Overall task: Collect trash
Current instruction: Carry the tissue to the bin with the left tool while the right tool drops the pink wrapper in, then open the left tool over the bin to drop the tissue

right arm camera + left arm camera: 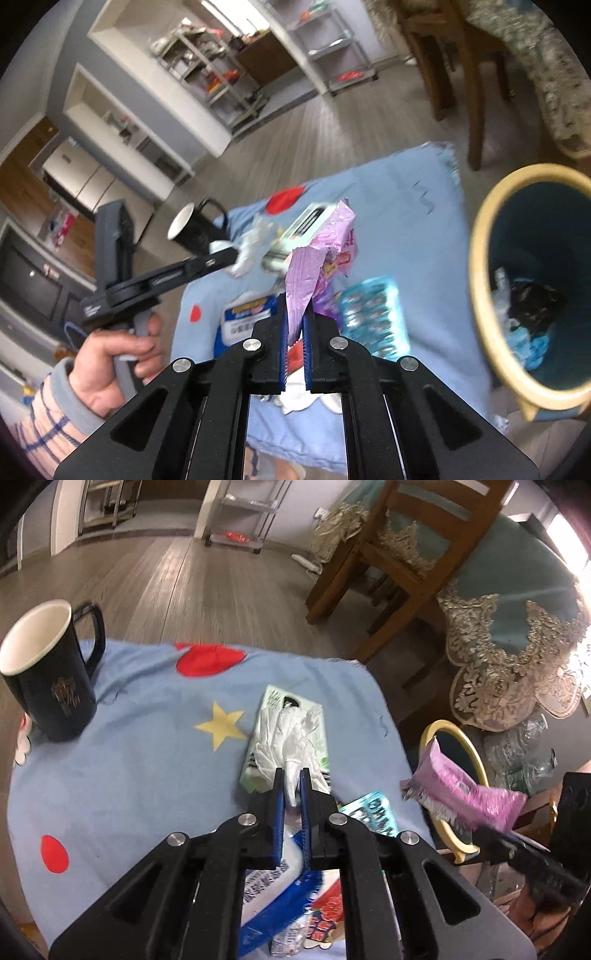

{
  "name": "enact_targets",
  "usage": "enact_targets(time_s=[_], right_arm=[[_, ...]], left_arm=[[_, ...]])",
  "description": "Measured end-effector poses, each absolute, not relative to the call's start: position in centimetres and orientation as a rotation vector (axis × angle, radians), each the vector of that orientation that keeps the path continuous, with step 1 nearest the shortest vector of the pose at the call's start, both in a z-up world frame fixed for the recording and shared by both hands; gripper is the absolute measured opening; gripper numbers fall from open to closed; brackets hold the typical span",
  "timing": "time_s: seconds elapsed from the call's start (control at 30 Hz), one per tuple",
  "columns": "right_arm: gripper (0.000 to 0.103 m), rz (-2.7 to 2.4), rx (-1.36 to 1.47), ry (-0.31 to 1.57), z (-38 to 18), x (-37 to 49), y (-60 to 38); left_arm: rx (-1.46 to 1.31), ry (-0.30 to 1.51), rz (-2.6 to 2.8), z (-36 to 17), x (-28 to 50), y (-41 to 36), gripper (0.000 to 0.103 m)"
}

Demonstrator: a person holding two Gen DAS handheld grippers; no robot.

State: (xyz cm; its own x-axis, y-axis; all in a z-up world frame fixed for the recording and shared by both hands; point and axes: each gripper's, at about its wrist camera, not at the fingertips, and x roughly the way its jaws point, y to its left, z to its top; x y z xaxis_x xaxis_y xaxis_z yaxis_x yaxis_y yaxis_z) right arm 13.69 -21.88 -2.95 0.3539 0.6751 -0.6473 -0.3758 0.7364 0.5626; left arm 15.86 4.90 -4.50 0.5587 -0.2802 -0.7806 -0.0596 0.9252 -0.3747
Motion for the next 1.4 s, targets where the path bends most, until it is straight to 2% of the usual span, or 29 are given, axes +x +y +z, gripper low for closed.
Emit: enact_targets(time_s=[0.5,0.93,1.07,1.2,1.4], right_arm=[[0.008,0.397,0.325,0.887,-1.8,13.7,-32.2],[0.008,0.189,0.240,0.966,-4.7,13.9,-35.6],[0.027,0.131,0.268,0.987,-5.2,14.1,-36.8],[0.039,0.112,0.299,0.964,-4.9,14.0,-37.5],[0.045,0.060,0.357,0.892,-3.7,13.4,-39.0]], left_arm=[[-0.362,0.857,-0.264,2.5,14.6,-1.2,0.007],[-0.322,0.901,-0.448,1.4,17.3,-12.2,0.007],[-0.324,0.932,-0.467,0.0,18.3,-14.4,0.007],[-0.338,0.964,-0.490,-1.6,19.4,-15.9,0.007],[-0.369,1.029,-0.521,-4.5,21.0,-18.2,0.007]])
